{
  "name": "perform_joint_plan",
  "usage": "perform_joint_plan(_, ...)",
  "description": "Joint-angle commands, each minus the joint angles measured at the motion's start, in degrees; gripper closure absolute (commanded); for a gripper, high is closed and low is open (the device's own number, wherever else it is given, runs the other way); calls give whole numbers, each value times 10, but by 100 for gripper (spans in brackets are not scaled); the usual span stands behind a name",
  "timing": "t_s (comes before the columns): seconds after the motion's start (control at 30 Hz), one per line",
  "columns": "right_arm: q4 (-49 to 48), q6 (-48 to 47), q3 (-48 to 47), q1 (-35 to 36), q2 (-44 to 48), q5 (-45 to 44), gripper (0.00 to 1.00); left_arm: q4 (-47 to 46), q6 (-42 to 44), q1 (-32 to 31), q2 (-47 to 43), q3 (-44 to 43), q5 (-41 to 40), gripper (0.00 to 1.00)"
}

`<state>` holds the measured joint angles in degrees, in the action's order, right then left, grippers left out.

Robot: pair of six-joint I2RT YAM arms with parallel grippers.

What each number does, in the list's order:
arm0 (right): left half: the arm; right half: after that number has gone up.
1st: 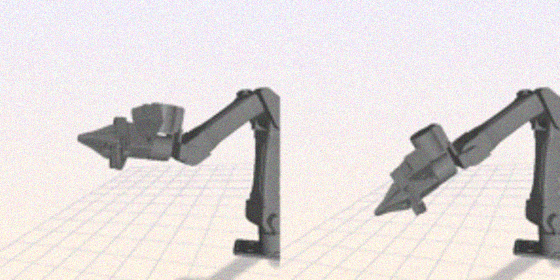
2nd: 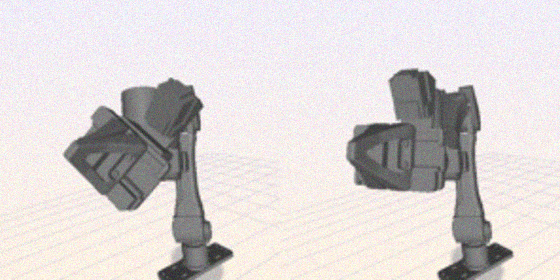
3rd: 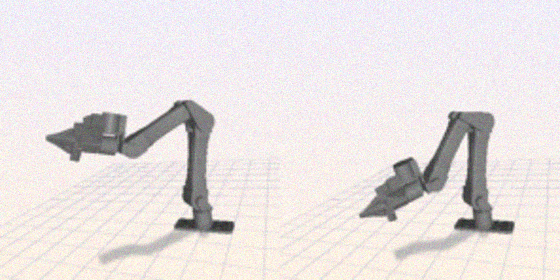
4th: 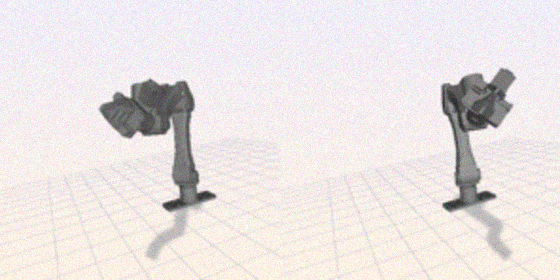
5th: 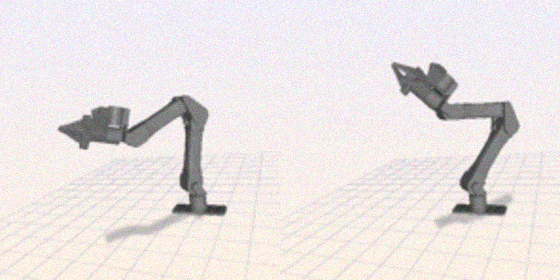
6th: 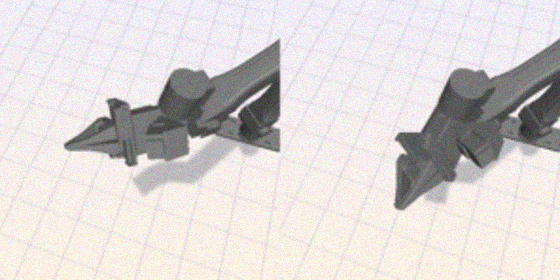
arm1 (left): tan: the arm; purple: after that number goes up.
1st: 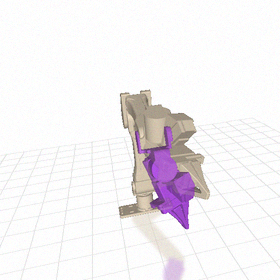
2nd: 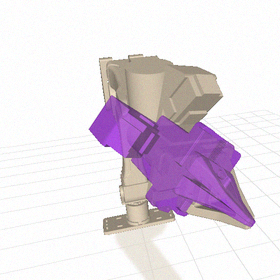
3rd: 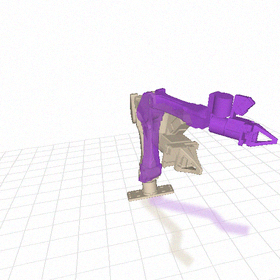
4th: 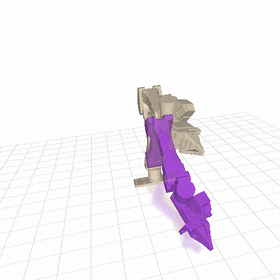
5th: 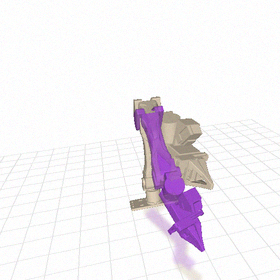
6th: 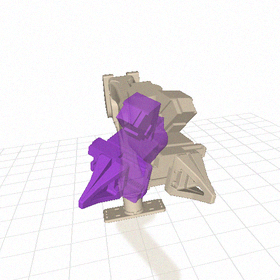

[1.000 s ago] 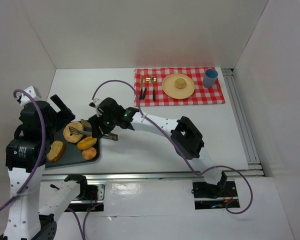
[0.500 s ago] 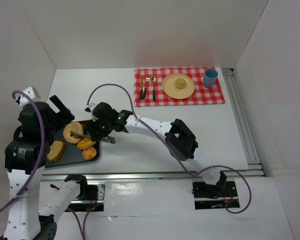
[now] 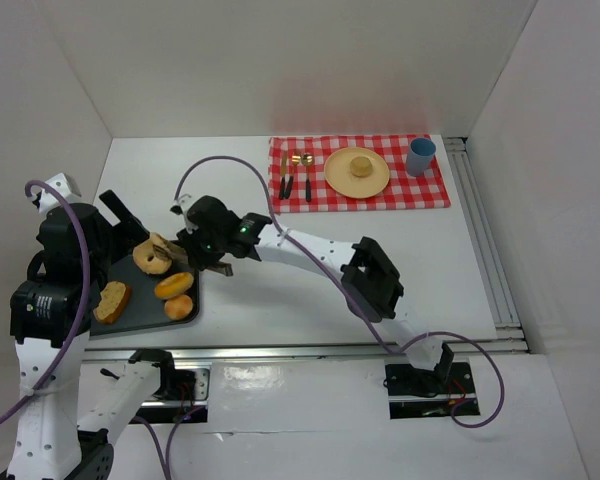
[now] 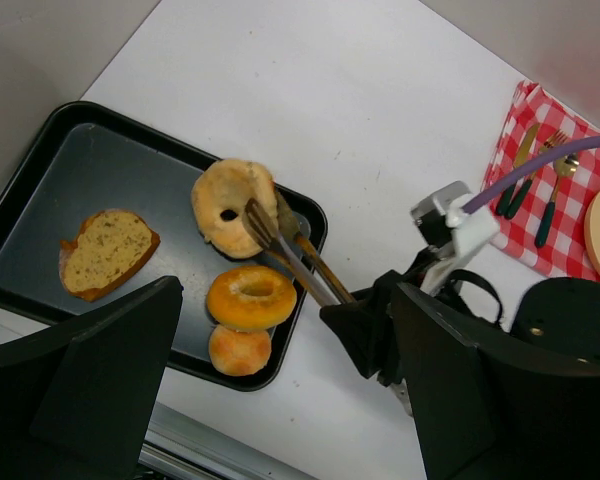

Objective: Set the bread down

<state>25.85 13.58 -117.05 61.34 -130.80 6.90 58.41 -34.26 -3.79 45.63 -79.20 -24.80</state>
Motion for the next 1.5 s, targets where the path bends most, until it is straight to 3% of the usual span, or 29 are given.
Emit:
perform_joint_plan(0.0,-31,-15,-25,-26,83,-50,66,-8,16,-2,-1,-17,3,1)
perform_joint_plan(0.17,-69,0,26,-88,133,-50,66,-8,16,-2,-1,-22,-3,1)
perform_joint_plan(0.43,-134,54,255,-282,280,-102,66,-8,21,-2,4,-17,-3,1)
perform_joint_plan(0.73,-146,59,325,-436,296,-104,66,-18,16,-2,10,1,12,1)
perform_joint_plan(0.9,-141,54,325,-454,281,-107,62,-18,10,-2,10,1,18,1)
perform_joint_plan(1.13,-128,54,325,-460,295,-107,38,-18,10,-2,10,1,18,1)
perform_joint_plan(1.47,-94,25,345,-438,412,-194,36,-18,10,-2,10,1,23,1)
